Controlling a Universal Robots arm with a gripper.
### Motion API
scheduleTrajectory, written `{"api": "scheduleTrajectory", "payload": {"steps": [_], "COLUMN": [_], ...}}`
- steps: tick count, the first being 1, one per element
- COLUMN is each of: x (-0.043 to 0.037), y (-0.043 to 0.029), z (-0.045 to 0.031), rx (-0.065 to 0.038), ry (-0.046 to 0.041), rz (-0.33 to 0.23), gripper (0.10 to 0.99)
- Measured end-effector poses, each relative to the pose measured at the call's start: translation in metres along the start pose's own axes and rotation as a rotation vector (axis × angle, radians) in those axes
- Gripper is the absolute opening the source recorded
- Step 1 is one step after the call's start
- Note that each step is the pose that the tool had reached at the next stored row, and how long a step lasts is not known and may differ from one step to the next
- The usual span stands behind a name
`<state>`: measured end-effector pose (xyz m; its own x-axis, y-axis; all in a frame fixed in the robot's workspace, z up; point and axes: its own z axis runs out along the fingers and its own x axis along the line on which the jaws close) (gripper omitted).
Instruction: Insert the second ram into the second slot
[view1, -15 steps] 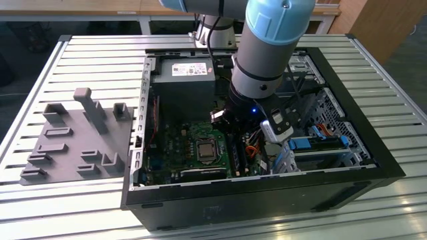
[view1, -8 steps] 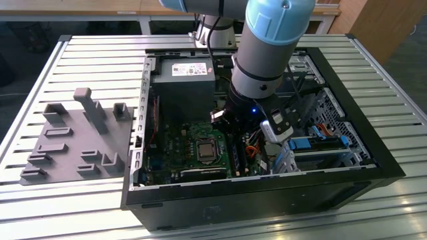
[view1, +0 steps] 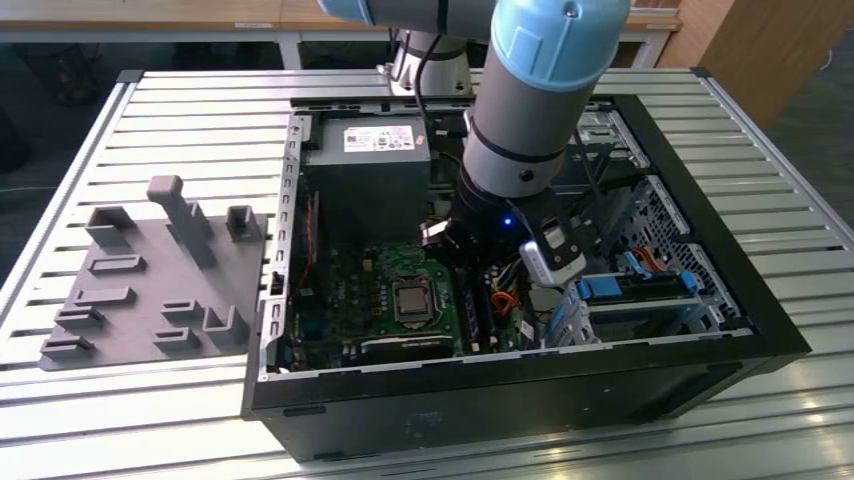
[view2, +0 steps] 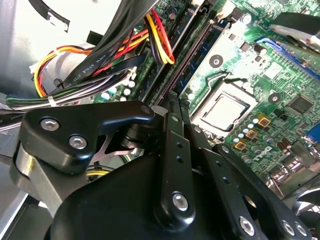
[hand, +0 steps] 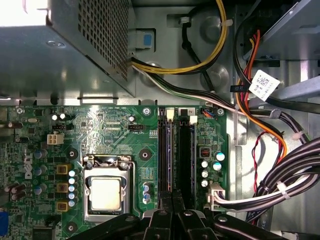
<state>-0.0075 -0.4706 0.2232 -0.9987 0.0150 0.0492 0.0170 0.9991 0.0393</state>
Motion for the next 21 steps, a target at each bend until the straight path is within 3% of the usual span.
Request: {"api": "scheduleTrajectory", "payload": {"steps": [15, 16, 17, 21], "x": [-0.0004, -0.0004, -0.0004, -0.0003], "y": [-0.0001, -0.0001, -0.0001, 0.0], "z": [0.0031, 0.0031, 0.0032, 0.002], "rx": [0.001, 0.0, 0.001, 0.001], "ry": [-0.0001, -0.0001, -0.0001, -0.0001], "rz": [0.002, 0.002, 0.002, 0.002], "gripper": [0.118, 0.125, 0.188, 0.188]}}
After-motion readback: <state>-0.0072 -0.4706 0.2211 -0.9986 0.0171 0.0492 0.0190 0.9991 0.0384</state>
